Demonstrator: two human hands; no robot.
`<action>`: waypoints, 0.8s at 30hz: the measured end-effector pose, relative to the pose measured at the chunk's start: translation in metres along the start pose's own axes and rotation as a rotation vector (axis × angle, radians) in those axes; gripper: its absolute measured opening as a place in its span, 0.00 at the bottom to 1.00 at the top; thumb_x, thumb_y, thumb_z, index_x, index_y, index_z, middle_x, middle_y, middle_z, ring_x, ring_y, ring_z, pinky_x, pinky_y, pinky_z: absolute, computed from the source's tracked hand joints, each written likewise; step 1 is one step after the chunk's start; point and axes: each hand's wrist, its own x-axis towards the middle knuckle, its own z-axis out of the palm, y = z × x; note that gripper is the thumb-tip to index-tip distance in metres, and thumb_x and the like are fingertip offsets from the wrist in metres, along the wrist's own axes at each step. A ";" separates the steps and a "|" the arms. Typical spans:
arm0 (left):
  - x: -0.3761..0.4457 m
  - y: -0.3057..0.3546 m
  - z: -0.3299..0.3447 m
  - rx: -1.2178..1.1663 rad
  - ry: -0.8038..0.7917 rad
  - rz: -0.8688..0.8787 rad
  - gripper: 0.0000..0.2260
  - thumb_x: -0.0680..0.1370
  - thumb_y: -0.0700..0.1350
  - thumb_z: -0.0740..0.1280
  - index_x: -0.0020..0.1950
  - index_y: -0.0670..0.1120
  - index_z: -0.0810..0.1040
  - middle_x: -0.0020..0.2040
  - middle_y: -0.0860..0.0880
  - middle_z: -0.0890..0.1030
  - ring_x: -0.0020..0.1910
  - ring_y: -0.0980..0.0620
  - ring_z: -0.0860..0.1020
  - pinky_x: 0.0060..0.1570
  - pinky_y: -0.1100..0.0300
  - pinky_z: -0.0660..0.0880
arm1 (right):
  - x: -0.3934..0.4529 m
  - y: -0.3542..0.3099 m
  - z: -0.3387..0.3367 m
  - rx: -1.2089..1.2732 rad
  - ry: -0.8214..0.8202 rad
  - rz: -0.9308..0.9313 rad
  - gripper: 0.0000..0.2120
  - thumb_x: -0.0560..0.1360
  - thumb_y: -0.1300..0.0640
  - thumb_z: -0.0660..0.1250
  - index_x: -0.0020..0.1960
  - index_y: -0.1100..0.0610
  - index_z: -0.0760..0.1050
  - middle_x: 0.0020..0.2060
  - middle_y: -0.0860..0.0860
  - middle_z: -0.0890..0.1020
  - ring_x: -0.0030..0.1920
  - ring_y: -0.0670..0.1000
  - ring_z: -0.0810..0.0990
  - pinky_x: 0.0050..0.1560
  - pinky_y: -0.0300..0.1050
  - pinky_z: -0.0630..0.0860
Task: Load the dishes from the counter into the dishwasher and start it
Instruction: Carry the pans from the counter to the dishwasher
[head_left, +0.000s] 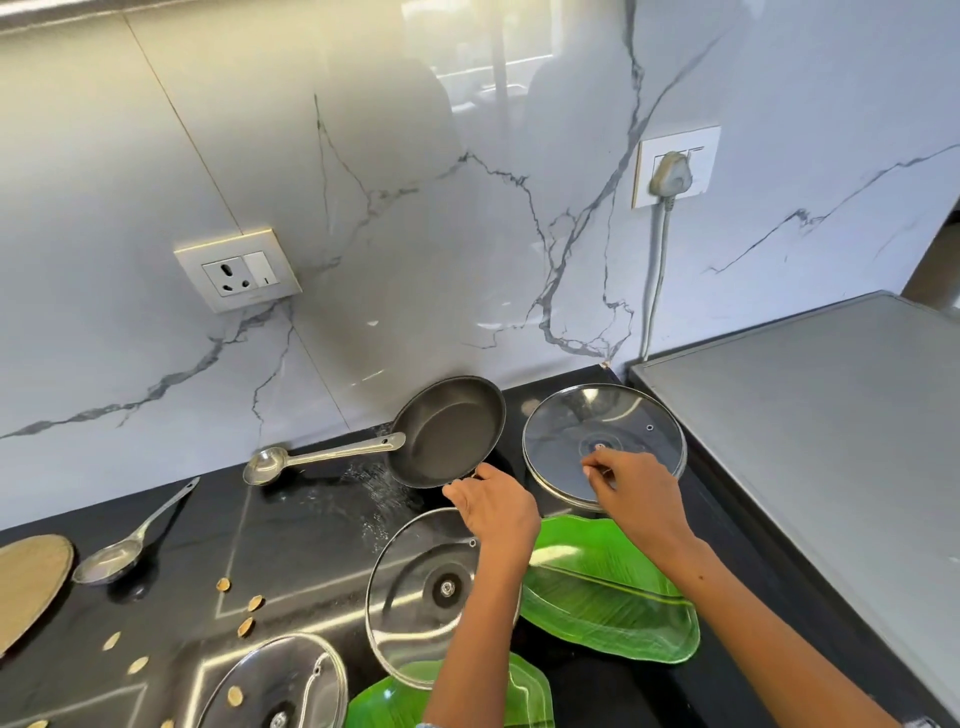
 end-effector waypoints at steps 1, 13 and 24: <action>-0.003 -0.002 -0.004 -0.019 0.007 -0.001 0.16 0.77 0.42 0.57 0.64 0.41 0.67 0.64 0.37 0.73 0.65 0.40 0.66 0.69 0.48 0.51 | -0.002 0.001 -0.002 -0.002 0.003 0.000 0.06 0.76 0.54 0.66 0.48 0.51 0.81 0.39 0.47 0.84 0.42 0.49 0.82 0.40 0.45 0.76; -0.069 -0.008 -0.017 0.016 0.122 0.188 0.14 0.77 0.41 0.55 0.62 0.42 0.68 0.62 0.37 0.74 0.64 0.39 0.67 0.69 0.47 0.52 | -0.059 0.024 -0.037 0.034 0.030 0.067 0.04 0.74 0.53 0.67 0.46 0.50 0.81 0.38 0.46 0.84 0.41 0.49 0.82 0.39 0.47 0.77; -0.248 0.048 0.014 -0.148 0.503 0.532 0.16 0.67 0.44 0.68 0.52 0.37 0.78 0.39 0.39 0.80 0.39 0.38 0.78 0.50 0.45 0.62 | -0.195 0.069 -0.131 0.476 -0.124 0.187 0.21 0.78 0.44 0.59 0.41 0.57 0.82 0.36 0.49 0.85 0.38 0.45 0.82 0.42 0.44 0.79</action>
